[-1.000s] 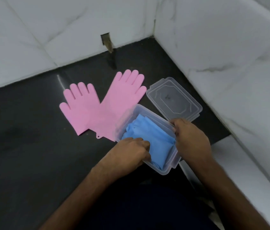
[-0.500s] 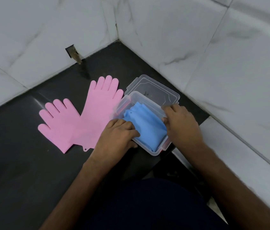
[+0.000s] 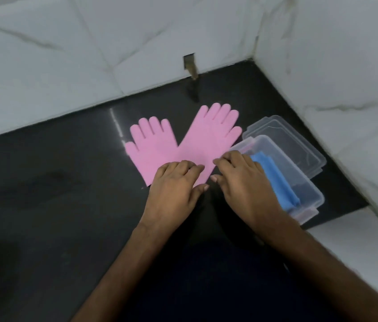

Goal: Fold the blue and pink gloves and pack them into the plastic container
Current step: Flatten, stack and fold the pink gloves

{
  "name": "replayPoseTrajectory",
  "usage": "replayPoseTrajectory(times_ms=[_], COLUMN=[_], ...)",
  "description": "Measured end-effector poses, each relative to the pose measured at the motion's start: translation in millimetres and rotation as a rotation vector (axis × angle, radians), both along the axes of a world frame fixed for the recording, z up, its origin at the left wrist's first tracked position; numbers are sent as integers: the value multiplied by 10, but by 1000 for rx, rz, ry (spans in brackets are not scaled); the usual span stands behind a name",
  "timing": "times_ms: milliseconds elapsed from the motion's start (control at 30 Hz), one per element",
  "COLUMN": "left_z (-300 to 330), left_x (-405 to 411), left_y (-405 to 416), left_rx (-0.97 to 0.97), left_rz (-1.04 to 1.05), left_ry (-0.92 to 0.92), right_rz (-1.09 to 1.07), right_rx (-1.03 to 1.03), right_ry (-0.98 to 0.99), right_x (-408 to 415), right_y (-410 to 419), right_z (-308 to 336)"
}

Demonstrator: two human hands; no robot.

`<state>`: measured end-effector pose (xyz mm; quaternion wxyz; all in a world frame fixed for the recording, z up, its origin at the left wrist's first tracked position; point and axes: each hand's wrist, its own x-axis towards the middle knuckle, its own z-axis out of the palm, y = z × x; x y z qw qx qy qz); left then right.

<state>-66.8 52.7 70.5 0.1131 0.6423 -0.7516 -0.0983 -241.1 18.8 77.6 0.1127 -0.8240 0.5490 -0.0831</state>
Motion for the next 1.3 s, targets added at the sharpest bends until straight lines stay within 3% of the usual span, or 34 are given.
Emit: replayPoseTrajectory(times_ms=[233, 500, 967, 1167, 1300], left_z=[-67, -250, -543, -607, -655], left_x=[293, 599, 792, 770, 742], left_y=[157, 277, 181, 95, 67], left_rx=[23, 100, 262, 228, 214], left_rz=[191, 352, 386, 430, 578], left_ry=[-19, 29, 147, 264, 571], right_rz=[214, 363, 202, 175, 105], right_rx=[38, 225, 216, 180, 154], right_ry=[129, 259, 321, 190, -177], right_x=[407, 765, 1059, 1041, 990], right_y=[-125, -140, -241, -300, -355], right_z=[-140, -449, -655, -715, -567])
